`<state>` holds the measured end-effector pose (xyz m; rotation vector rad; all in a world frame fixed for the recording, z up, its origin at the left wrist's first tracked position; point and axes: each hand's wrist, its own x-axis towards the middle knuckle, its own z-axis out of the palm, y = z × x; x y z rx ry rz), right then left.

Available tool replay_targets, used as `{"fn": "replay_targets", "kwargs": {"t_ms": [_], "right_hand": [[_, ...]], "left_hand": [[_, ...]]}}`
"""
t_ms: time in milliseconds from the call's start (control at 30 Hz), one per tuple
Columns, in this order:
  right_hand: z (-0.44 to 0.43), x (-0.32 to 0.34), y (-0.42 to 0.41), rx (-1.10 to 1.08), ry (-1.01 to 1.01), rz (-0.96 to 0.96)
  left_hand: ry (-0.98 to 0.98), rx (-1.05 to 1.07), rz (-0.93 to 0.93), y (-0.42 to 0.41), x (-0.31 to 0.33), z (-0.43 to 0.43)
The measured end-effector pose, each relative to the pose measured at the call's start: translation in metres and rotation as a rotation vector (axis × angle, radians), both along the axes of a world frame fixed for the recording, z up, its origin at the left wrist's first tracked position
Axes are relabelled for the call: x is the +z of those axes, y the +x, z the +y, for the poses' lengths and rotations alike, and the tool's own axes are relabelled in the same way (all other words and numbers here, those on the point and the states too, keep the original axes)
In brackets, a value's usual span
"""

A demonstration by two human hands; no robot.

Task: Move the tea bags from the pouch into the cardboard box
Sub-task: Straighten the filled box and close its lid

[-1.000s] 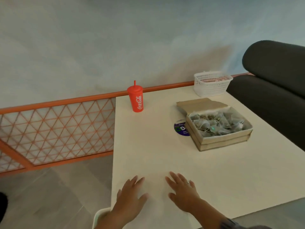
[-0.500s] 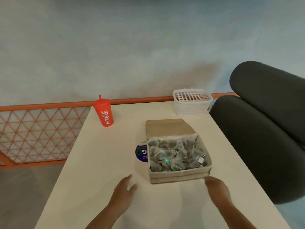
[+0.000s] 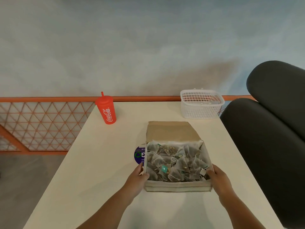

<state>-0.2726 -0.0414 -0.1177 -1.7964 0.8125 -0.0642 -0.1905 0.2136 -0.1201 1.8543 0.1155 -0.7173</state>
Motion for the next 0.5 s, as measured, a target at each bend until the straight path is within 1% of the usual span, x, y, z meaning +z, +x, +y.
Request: {"fn": "replay_targets", "kwargs": {"t_ms": [100, 233, 400, 500], "right_hand": [[0.002, 0.002, 0.001, 0.069, 0.011, -0.017], [0.015, -0.001, 0.003, 0.144, 0.043, -0.019], [0.043, -0.005, 0.002, 0.230, 0.096, -0.019], [0.055, -0.008, 0.000, 0.291, 0.110, 0.021]], "left_hand": [[0.012, 0.007, 0.005, 0.004, -0.001, 0.001], [0.017, 0.074, -0.012, 0.006, -0.008, 0.020], [-0.072, 0.180, -0.003, 0.001, -0.007, 0.049], [-0.099, 0.170, -0.040, -0.003, -0.006, 0.064]]}}
